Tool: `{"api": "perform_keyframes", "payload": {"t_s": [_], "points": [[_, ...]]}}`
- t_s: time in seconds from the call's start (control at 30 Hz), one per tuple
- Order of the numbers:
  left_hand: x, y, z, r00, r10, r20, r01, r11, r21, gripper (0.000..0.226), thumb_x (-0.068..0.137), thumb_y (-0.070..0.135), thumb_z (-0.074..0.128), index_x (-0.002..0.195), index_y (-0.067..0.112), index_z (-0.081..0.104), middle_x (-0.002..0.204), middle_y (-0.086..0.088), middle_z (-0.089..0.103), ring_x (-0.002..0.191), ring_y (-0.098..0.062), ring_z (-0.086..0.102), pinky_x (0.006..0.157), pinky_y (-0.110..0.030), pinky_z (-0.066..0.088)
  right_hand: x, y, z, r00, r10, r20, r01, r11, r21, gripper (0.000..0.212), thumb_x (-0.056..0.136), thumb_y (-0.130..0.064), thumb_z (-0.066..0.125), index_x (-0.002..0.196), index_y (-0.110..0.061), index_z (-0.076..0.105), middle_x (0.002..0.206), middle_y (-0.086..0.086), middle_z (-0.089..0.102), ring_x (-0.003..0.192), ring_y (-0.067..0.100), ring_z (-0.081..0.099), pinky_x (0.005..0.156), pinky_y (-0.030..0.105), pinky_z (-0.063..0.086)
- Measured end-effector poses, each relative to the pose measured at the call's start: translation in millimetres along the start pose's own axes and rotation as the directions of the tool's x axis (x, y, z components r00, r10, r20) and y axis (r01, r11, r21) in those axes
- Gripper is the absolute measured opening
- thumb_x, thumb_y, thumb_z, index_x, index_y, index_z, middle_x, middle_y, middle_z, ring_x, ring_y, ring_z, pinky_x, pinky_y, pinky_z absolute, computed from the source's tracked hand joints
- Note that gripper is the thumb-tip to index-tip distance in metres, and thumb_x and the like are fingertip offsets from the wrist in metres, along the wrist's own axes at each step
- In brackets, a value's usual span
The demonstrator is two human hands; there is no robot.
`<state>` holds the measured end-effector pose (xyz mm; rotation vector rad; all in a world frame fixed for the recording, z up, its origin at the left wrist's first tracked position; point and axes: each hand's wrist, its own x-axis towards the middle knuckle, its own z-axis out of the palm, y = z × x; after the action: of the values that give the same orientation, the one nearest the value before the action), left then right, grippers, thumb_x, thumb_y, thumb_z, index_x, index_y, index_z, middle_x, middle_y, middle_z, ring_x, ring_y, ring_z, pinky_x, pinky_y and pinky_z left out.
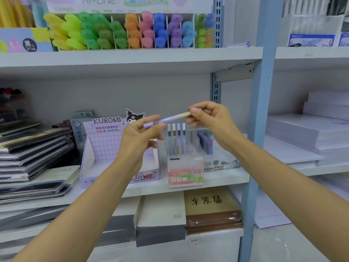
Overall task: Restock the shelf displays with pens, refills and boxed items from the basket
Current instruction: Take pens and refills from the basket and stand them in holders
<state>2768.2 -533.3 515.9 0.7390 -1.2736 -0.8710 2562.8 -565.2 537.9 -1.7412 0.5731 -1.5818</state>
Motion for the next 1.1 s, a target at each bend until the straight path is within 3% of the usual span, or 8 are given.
{"api": "perform_keyframes", "payload": {"t_s": [0.1, 0.27, 0.5, 0.6, 0.7, 0.77, 0.93, 1.1], "points": [[-3.8, 1.9, 4.2, 0.996, 0.015, -0.085, -0.027, 0.99, -0.141, 0.013, 0.085, 0.012, 0.07, 0.098, 0.012, 0.072, 0.083, -0.001, 0.072, 0.066, -0.011, 0.063, 0.05, -0.017, 0.046, -12.7, 3.5, -2.2, 0.992, 0.086, 0.087, -0.082, 0.995, -0.051, 0.006, 0.089, -0.002, 0.063, 0.095, -0.001, 0.065, 0.084, 0.01, 0.075, 0.071, 0.017, 0.071, 0.063, 0.022, 0.056], [-9.0, 2.6, 14.7, 0.995, 0.066, -0.08, -0.075, 0.99, -0.121, 0.013, 0.09, 0.015, 0.066, 0.101, 0.017, 0.072, 0.1, 0.0, 0.071, 0.089, -0.014, 0.066, 0.069, -0.023, 0.054, -28.7, 9.0, 2.6, 0.957, 0.156, 0.244, -0.107, 0.974, -0.2, 0.008, 0.086, -0.007, 0.07, 0.093, -0.005, 0.068, 0.09, 0.006, 0.075, 0.083, 0.014, 0.071, 0.072, 0.018, 0.053], [-14.8, 10.1, 29.6, 0.943, 0.329, 0.048, -0.332, 0.937, 0.107, 0.022, 0.089, 0.01, 0.067, 0.101, 0.028, 0.072, 0.098, 0.004, 0.076, 0.097, -0.016, 0.07, 0.077, -0.024, 0.055, -16.9, -19.2, 15.7, 0.973, -0.208, 0.101, 0.23, 0.925, -0.302, 0.028, 0.095, -0.024, 0.059, 0.123, -0.025, 0.062, 0.114, -0.001, 0.063, 0.093, 0.012, 0.064, 0.077, 0.026, 0.053], [-17.7, 9.3, 34.6, 0.919, 0.372, 0.131, -0.391, 0.901, 0.186, 0.021, 0.089, 0.011, 0.067, 0.103, 0.025, 0.073, 0.094, 0.008, 0.076, 0.091, -0.011, 0.07, 0.077, -0.019, 0.053, -17.0, -22.8, 22.5, 0.931, -0.337, 0.139, 0.364, 0.833, -0.418, 0.02, 0.093, -0.022, 0.062, 0.112, -0.022, 0.068, 0.104, -0.005, 0.062, 0.094, 0.01, 0.061, 0.079, 0.03, 0.052], [-20.5, 1.3, 35.6, 0.927, 0.344, 0.148, -0.373, 0.875, 0.308, 0.023, 0.091, 0.015, 0.066, 0.113, 0.021, 0.071, 0.101, 0.009, 0.074, 0.096, -0.009, 0.067, 0.084, -0.02, 0.051, -16.4, -19.7, 22.2, 0.935, -0.346, 0.077, 0.343, 0.829, -0.442, 0.009, 0.092, -0.018, 0.064, 0.099, -0.019, 0.069, 0.094, -0.007, 0.067, 0.087, 0.011, 0.065, 0.077, 0.034, 0.053], [-23.6, -10.5, 29.2, 0.928, 0.331, 0.17, -0.371, 0.794, 0.482, 0.027, 0.093, 0.023, 0.063, 0.12, 0.021, 0.065, 0.113, 0.012, 0.067, 0.105, -0.008, 0.06, 0.09, -0.024, 0.048, -13.5, -15.9, 15.0, 0.949, -0.312, -0.049, 0.268, 0.879, -0.395, 0.007, 0.092, -0.014, 0.064, 0.098, -0.015, 0.068, 0.09, -0.004, 0.069, 0.085, 0.014, 0.067, 0.079, 0.035, 0.055], [-45.3, -51.3, 6.7, 0.845, 0.297, 0.444, -0.533, 0.401, 0.745, 0.034, 0.094, 0.026, 0.06, 0.127, 0.019, 0.059, 0.128, 0.005, 0.059, 0.128, -0.014, 0.043, 0.106, -0.039, 0.037, -1.0, 8.9, -12.5, 0.935, -0.243, -0.26, 0.089, 0.867, -0.489, 0.004, 0.093, -0.011, 0.062, 0.094, -0.011, 0.065, 0.087, 0.002, 0.068, 0.082, 0.018, 0.066, 0.076, 0.028, 0.054], [-46.8, -65.5, -0.8, 0.806, 0.281, 0.521, -0.589, 0.311, 0.745, 0.039, 0.094, 0.026, 0.058, 0.133, 0.023, 0.054, 0.131, 0.007, 0.056, 0.137, -0.018, 0.033, 0.106, -0.032, 0.031, 2.9, 42.5, -8.1, 0.96, -0.209, -0.184, 0.059, 0.799, -0.599, 0.005, 0.093, -0.012, 0.062, 0.091, -0.015, 0.065, 0.081, -0.006, 0.064, 0.077, 0.005, 0.061, 0.071, 0.012, 0.048]]}}
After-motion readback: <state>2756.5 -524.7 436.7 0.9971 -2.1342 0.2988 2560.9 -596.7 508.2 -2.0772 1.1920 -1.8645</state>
